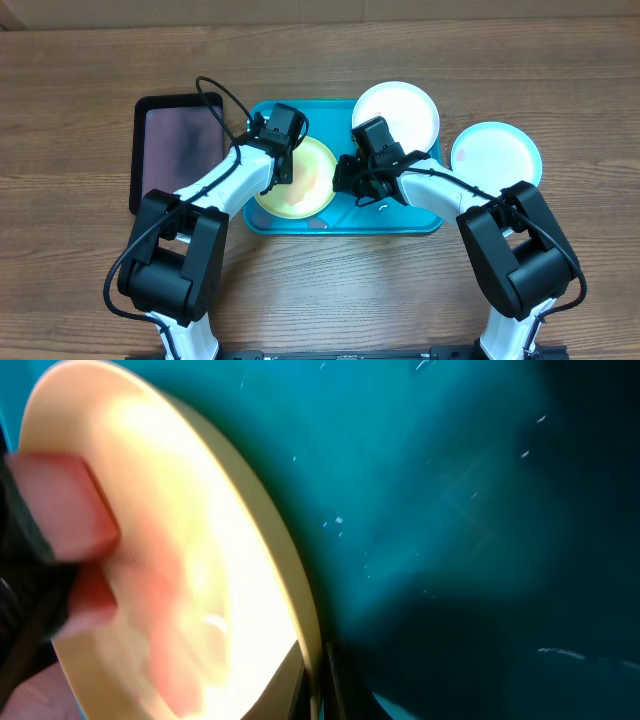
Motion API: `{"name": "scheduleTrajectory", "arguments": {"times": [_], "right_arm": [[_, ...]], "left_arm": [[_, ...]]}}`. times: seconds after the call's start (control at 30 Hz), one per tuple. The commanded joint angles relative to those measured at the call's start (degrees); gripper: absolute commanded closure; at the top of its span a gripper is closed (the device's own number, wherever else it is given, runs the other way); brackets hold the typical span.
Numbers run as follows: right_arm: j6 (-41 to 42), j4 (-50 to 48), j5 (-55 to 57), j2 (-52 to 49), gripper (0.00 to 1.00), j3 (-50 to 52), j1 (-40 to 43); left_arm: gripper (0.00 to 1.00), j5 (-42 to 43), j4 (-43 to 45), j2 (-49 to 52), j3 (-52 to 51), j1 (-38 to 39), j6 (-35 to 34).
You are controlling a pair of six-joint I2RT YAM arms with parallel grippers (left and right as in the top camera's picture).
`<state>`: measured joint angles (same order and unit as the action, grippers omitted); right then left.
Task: Clean dirty plates on tray and stack at the side
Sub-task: 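Scrub the yellow plate with the sponge while the right gripper holds its rim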
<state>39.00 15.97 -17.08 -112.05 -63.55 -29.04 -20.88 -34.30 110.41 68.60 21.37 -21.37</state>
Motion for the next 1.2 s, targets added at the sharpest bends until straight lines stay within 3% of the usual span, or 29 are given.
{"name": "scheduleTrajectory", "arguments": {"times": [0.0,0.03,0.07,0.2,0.4,0.6,0.7,0.83,0.93,1.03,1.17], "right_arm": [[-0.2,0.4,0.5,-0.9,0.94,0.0,0.0],[-0.3,0.4,0.5,-0.9,0.94,0.0,0.0],[-0.3,0.4,0.5,-0.9,0.94,0.0,0.0],[-0.2,0.3,0.5,-0.9,0.94,0.0,0.0],[-0.2,0.5,0.5,-0.9,0.94,0.0,0.0],[-0.2,0.7,0.5,-0.9,0.94,0.0,0.0],[-0.3,0.9,0.5,-0.9,0.94,0.0,0.0],[-0.2,1.0,0.5,-0.9,0.94,0.0,0.0],[-0.4,1.0,0.5,-0.9,0.94,0.0,0.0],[-0.4,1.0,0.5,-0.9,0.94,0.0,0.0],[-0.4,0.9,0.5,-0.9,0.94,0.0,0.0]], "left_arm": [[0.96,6.8,-6.0,0.9,-0.1,0.4,-0.6],[0.96,11.2,-7.2,0.9,-0.1,0.5,0.7],[0.96,21.2,-9.0,0.9,-0.1,1.0,4.7],[0.96,33.3,-9.4,0.9,-0.1,2.3,14.7],[0.96,33.2,-6.0,0.9,0.3,2.6,15.2],[0.96,26.7,0.6,0.9,0.3,2.1,15.1],[0.96,17.9,5.1,0.9,0.3,2.1,13.3],[0.96,-1.9,8.4,0.9,0.3,1.9,2.6],[0.96,-11.0,6.4,0.9,0.3,1.8,-3.8],[0.96,-7.9,2.5,0.9,0.3,1.8,-3.9],[0.96,12.3,-5.7,0.9,0.3,1.8,6.1]]}}
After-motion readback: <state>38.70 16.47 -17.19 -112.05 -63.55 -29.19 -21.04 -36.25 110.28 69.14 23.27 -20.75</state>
